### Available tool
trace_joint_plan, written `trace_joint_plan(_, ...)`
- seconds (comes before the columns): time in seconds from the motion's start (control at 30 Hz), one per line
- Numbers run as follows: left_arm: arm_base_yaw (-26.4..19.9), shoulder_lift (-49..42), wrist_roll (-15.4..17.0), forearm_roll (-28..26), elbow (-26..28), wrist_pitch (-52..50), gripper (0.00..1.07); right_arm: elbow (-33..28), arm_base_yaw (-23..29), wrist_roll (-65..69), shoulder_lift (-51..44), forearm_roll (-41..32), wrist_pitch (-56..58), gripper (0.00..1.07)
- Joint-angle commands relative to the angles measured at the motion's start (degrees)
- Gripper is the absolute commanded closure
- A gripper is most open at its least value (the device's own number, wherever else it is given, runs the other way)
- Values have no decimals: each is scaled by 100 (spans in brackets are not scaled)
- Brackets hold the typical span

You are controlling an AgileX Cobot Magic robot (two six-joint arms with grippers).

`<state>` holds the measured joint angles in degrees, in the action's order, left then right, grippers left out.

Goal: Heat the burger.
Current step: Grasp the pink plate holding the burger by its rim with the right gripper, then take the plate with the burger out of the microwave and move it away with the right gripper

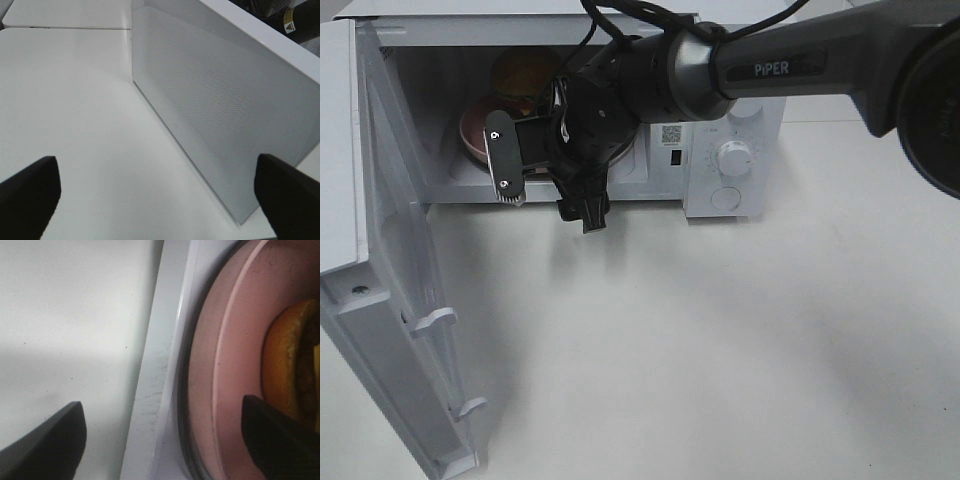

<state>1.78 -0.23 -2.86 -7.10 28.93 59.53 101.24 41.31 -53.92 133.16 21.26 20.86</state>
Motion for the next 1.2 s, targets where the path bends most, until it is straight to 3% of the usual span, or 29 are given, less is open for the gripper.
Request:
trace_joint_plan(0.03,-23,-120,17,-11,-11,-11,9,92,-80,34,69,-46,29,26)
trace_joint_plan(0.47,-23,-120,17,6,-11,-11,9,498,-143,97,510,-246,69,34)
trace_joint_plan(0.57,-23,-120,17,6,-11,-11,9,510,-143,166,521,-246,69,43)
trace_joint_plan(0.63,-23,-120,17,6,-11,-11,9,521,-143,166,521,-246,63,56)
trace_joint_plan(0.67,-23,-120,17,6,-11,-11,9,521,-143,166,521,-246,63,56)
trace_joint_plan(0.7,-23,-120,17,6,-11,-11,9,527,-143,166,521,-246,74,68)
trace_joint_plan(0.73,-23,-120,17,6,-11,-11,9,527,-143,166,521,-246,74,68)
trace_joint_plan(0.8,-23,-120,17,6,-11,-11,9,527,-143,166,521,-246,86,86)
trace_joint_plan(0.83,-23,-120,17,6,-11,-11,9,527,-143,166,521,-246,86,86)
trace_joint_plan(0.87,-23,-120,17,6,-11,-11,9,527,-143,166,504,-246,160,96)
trace_joint_plan(0.93,-23,-120,17,6,-11,-11,9,527,-143,160,498,-246,189,100)
trace_joint_plan(0.97,-23,-120,17,6,-11,-11,9,527,-143,155,481,-246,229,107)
trace_joint_plan(1.2,-23,-120,17,6,-11,-11,9,527,-126,-80,378,-252,504,107)
